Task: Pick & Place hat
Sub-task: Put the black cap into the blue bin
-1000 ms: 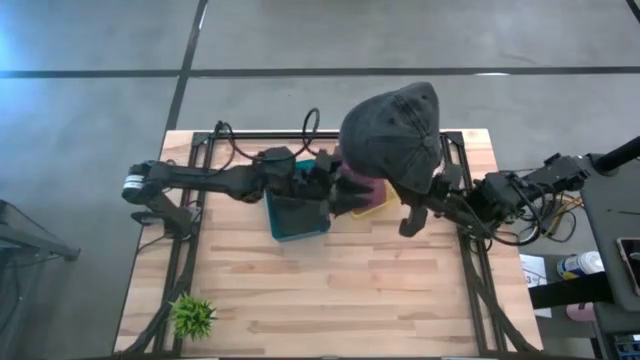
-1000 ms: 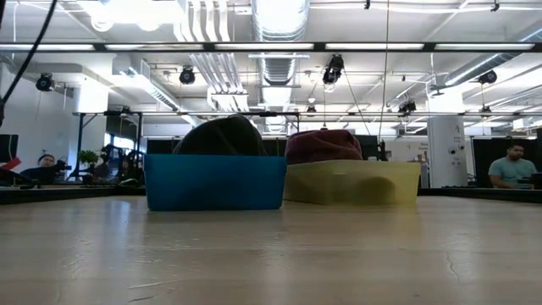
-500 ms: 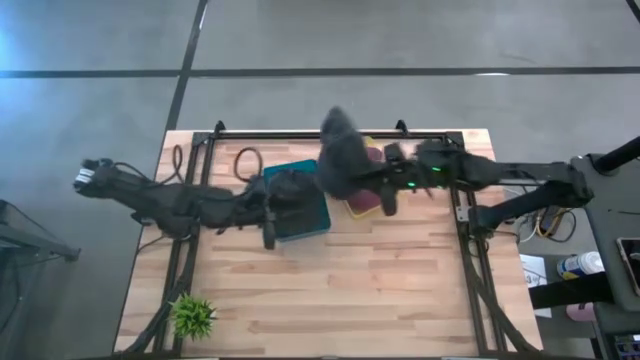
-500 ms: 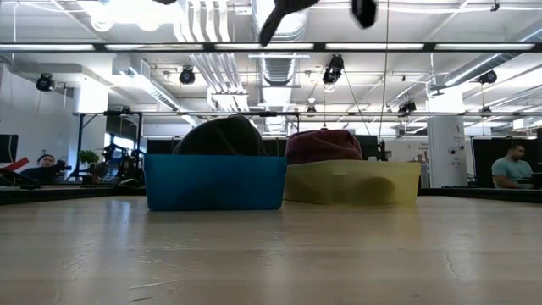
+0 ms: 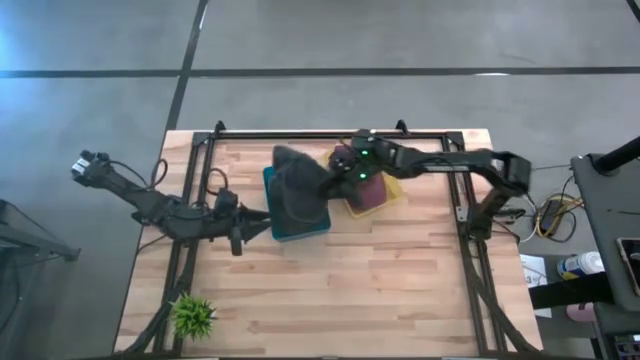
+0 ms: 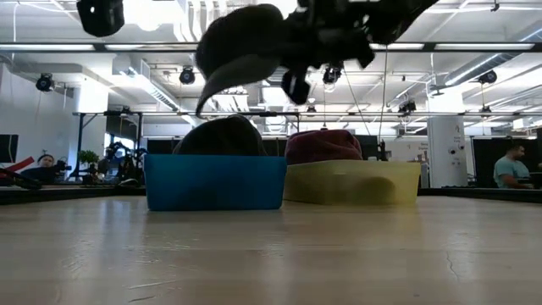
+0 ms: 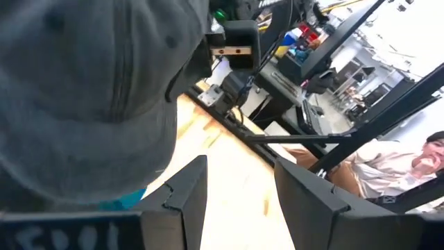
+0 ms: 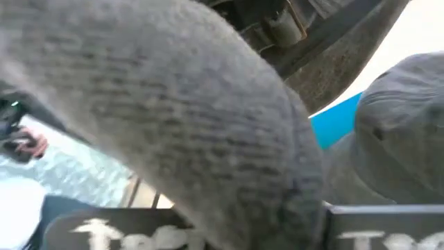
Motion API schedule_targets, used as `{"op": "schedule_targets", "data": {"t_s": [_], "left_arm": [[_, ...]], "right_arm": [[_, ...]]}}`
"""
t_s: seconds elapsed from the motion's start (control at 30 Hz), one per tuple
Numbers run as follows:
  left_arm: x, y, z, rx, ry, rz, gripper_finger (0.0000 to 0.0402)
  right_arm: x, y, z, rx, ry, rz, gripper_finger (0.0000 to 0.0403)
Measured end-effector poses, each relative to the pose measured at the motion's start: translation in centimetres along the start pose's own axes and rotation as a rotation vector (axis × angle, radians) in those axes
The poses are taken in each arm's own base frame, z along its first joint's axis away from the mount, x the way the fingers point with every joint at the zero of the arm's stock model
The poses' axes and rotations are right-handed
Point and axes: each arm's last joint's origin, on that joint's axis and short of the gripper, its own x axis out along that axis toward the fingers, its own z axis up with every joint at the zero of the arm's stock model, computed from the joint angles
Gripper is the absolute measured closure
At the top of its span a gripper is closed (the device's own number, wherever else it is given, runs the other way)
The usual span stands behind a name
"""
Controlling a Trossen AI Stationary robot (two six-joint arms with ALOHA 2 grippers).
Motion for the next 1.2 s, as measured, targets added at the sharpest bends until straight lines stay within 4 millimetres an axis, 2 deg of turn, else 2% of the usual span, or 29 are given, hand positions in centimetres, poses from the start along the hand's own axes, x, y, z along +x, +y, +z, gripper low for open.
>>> {"op": "schedule_targets", "data": {"t_s": [0.23,0.47,0.6,1.07,1.2], "left_arm": [[-0.3,0.6,-0.2,0.006,0.005,0.002,0.0241],[-0.4,0.8,-0.4,0.014,0.013,0.008,0.0241],[-0.4,0.9,-0.5,0.028,0.023,0.015,0.0241],[-0.2,1.4,-0.5,0.068,0.023,0.053,0.0241],[-0.2,1.4,-0.4,0.069,0.021,0.058,0.0241]], "right_arm": [[4.0,-3.7,0.5,-0.003,0.106,0.122,0.039],[6.2,-5.9,0.5,-0.01,0.218,0.091,0.039],[6.4,-6.5,-0.1,-0.012,0.294,0.038,0.039],[6.3,-7.6,-1.5,-0.071,0.353,-0.164,0.0389],[6.3,-7.6,-1.7,-0.06,0.362,-0.178,0.0369]]}}
